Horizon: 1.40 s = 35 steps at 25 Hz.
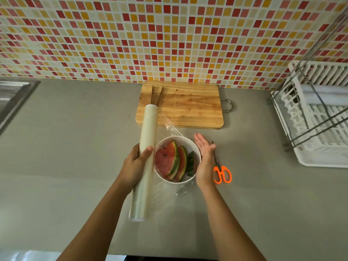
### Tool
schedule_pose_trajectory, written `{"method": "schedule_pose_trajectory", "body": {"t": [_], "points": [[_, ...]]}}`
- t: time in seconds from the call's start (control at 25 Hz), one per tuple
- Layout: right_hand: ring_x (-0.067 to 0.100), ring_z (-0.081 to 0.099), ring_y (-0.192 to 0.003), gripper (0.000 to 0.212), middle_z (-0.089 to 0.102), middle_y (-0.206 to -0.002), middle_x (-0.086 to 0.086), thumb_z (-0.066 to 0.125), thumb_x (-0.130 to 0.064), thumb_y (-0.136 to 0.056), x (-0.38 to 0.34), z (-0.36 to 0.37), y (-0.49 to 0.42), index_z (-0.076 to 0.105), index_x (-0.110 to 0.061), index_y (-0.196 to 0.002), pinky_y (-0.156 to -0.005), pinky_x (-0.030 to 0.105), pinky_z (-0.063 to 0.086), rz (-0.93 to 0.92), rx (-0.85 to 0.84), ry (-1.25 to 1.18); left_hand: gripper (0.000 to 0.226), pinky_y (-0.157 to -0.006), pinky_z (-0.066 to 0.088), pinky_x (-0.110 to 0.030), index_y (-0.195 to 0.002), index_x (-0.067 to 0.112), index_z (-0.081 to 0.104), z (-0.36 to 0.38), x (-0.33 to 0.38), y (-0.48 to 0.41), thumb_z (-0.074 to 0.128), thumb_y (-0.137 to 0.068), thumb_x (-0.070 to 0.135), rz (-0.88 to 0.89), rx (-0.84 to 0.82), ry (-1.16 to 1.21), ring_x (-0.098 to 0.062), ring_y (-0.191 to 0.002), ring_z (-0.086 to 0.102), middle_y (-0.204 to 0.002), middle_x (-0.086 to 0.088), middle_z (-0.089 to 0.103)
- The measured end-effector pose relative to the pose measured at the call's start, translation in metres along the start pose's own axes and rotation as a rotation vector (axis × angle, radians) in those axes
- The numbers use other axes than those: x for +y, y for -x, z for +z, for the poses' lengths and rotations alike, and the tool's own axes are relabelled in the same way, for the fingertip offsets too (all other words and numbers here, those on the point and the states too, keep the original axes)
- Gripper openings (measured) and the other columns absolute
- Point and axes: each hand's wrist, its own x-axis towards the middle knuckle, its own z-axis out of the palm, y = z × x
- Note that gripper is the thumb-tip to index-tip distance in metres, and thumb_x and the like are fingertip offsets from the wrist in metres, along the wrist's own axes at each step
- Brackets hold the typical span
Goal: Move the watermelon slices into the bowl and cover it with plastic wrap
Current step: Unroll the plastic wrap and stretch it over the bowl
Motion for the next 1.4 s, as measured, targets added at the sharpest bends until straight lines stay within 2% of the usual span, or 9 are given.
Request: {"method": "schedule_pose_trajectory", "body": {"t": [0.12, 0.36, 0.52, 0.64, 0.76, 0.92, 1.04, 1.24, 1.4], "points": [[0.006, 0.047, -0.127, 0.087, 0.055, -0.133, -0.005, 0.015, -0.082, -0.076, 0.011, 0.000, 0.004, 0.052, -0.025, -0.128, -0.106, 0.019, 0.033, 0.075, -0.047, 0.041, 0.045, -0.075, 0.047, -0.032, -0.130, 0.026, 0.048, 0.001, 0.001, -0.001, 0.050, -0.091, 0.049, -0.004, -0.005, 0.002, -0.016, -0.098, 0.060, -0.114, 0.001, 0.061], [0.025, 0.053, -0.122, 0.069, 0.060, -0.127, 0.011, 0.006, -0.059, -0.093, 0.023, -0.002, -0.002, 0.056, -0.021, -0.122, -0.107, 0.039, 0.039, 0.359, -0.039, 0.024, 0.046, -0.071, 0.046, -0.029, -0.131, 0.025, 0.046, 0.002, 0.001, 0.000, 0.049, -0.092, 0.048, 0.005, 0.000, 0.004, -0.013, -0.096, 0.059, -0.111, 0.003, 0.060], [0.014, 0.030, -0.139, 0.068, 0.035, -0.151, -0.001, 0.005, -0.055, -0.094, 0.018, -0.018, -0.009, 0.037, -0.021, -0.143, -0.116, 0.030, 0.021, 0.278, -0.039, 0.136, 0.046, -0.079, 0.049, -0.034, -0.131, 0.024, 0.047, -0.002, 0.000, -0.003, 0.049, -0.092, 0.048, -0.006, -0.025, 0.014, -0.017, -0.099, 0.059, -0.114, 0.001, 0.060], [0.006, 0.050, -0.120, 0.070, 0.052, -0.135, -0.001, 0.007, -0.057, -0.091, 0.016, -0.011, 0.003, 0.045, -0.020, -0.136, -0.093, 0.012, 0.043, 0.254, -0.103, -0.073, 0.042, -0.071, 0.046, -0.028, -0.128, 0.026, 0.046, 0.000, 0.001, -0.003, 0.048, -0.092, 0.048, 0.005, -0.031, 0.007, -0.012, -0.096, 0.058, -0.111, 0.005, 0.060], [0.005, 0.062, -0.102, 0.063, 0.065, -0.114, 0.001, 0.008, -0.051, -0.097, 0.021, 0.001, 0.005, 0.055, -0.019, -0.124, -0.077, 0.013, 0.049, 0.294, -0.019, -0.180, 0.039, -0.067, 0.046, -0.027, -0.122, 0.025, 0.041, 0.002, 0.001, -0.002, 0.049, -0.092, 0.048, 0.001, -0.002, 0.011, -0.010, -0.092, 0.058, -0.109, 0.002, 0.058], [0.016, 0.061, -0.102, 0.041, 0.066, -0.098, -0.005, 0.028, -0.046, -0.098, 0.024, -0.001, 0.001, 0.064, -0.026, -0.093, -0.081, 0.023, 0.046, 0.381, 0.051, -0.045, 0.048, -0.070, 0.051, -0.034, -0.109, 0.021, 0.034, -0.001, 0.002, -0.002, 0.049, -0.086, 0.061, -0.034, 0.011, -0.101, -0.015, -0.086, 0.062, -0.099, -0.002, 0.060], [0.003, 0.062, -0.085, 0.032, 0.066, -0.088, -0.008, 0.041, -0.041, -0.096, 0.030, -0.003, -0.001, 0.064, -0.026, -0.080, -0.067, 0.017, 0.044, 0.397, 0.074, 0.062, 0.069, -0.072, 0.055, -0.036, -0.110, 0.026, 0.033, -0.006, 0.000, 0.004, 0.059, -0.066, 0.073, -0.037, -0.062, -0.103, -0.017, -0.088, 0.066, -0.099, 0.002, 0.062], [0.001, 0.062, -0.080, 0.034, 0.066, -0.086, -0.008, 0.040, -0.040, -0.096, 0.035, -0.005, -0.004, 0.064, -0.024, -0.078, -0.064, 0.018, 0.046, 0.401, 0.104, 0.074, 0.053, -0.084, 0.053, -0.056, -0.119, 0.026, 0.040, -0.009, -0.015, 0.002, 0.061, -0.077, 0.050, -0.114, -0.040, 0.096, -0.034, -0.090, 0.067, -0.110, -0.012, 0.063], [0.003, 0.058, -0.083, 0.032, 0.063, -0.086, -0.011, 0.039, -0.036, -0.097, 0.035, -0.004, -0.005, 0.062, -0.027, -0.076, -0.067, 0.022, 0.043, 0.406, 0.126, 0.063, 0.044, -0.070, 0.056, -0.045, -0.114, 0.016, 0.042, -0.005, -0.017, 0.002, 0.060, -0.086, 0.044, -0.166, -0.014, 0.141, -0.027, -0.076, 0.065, -0.104, -0.017, 0.064]]}}
